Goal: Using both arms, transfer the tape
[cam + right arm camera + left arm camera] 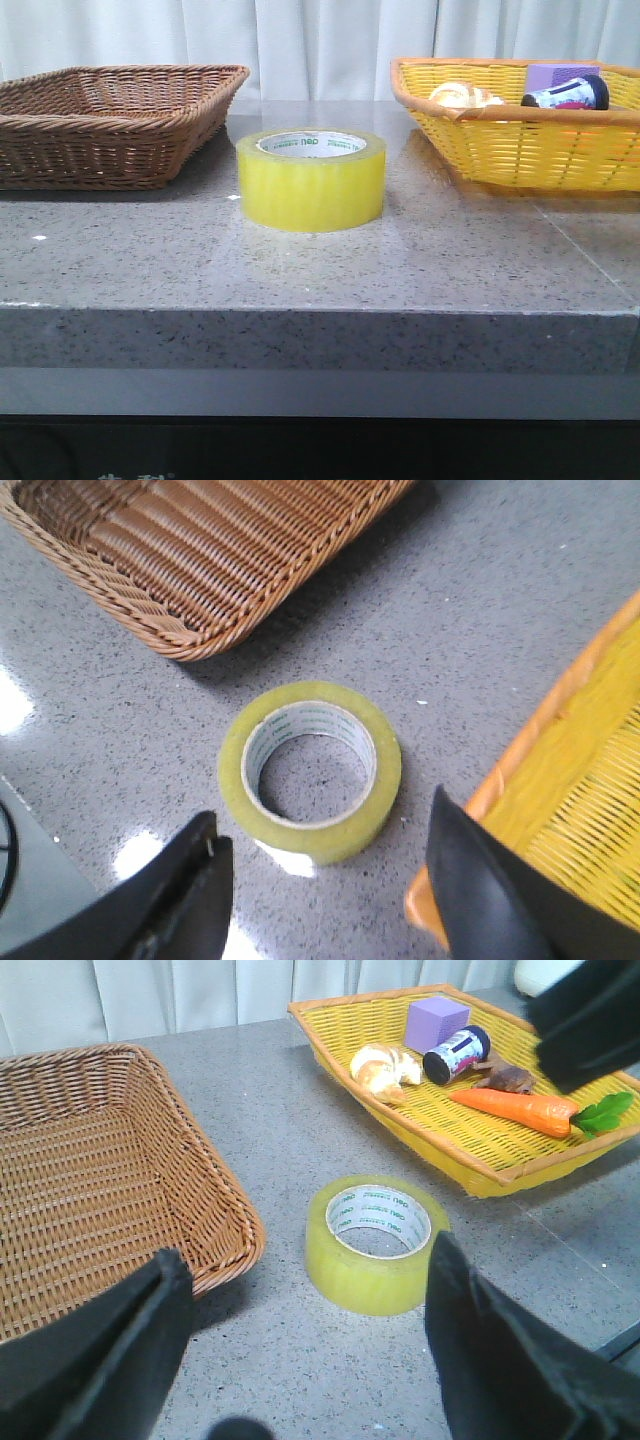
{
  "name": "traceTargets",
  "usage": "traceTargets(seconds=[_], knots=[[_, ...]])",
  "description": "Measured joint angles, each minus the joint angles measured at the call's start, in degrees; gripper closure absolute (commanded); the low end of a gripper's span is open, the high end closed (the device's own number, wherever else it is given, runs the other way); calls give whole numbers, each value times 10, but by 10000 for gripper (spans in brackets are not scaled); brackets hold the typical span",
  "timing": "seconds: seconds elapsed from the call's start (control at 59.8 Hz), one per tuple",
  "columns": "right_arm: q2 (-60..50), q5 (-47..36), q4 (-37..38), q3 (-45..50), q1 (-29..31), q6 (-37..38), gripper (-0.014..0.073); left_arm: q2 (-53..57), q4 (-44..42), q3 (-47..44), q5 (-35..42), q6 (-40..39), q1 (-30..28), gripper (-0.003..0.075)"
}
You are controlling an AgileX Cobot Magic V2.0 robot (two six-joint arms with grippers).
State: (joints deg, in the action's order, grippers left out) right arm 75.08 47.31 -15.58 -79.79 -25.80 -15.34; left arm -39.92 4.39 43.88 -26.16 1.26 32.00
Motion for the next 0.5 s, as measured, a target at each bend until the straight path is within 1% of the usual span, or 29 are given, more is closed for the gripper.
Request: traceTargets(seconds=[0.1, 0.284, 0.502], knots=[[-79, -37, -1, 75, 0, 1, 140, 0, 0, 0, 0, 0, 0, 228], [-186, -82, -1, 188, 0, 1, 140, 0, 0, -2, 0, 0, 0, 228], [-258, -97, -1, 270, 0, 1, 140, 0, 0, -4, 0, 0, 0, 228]])
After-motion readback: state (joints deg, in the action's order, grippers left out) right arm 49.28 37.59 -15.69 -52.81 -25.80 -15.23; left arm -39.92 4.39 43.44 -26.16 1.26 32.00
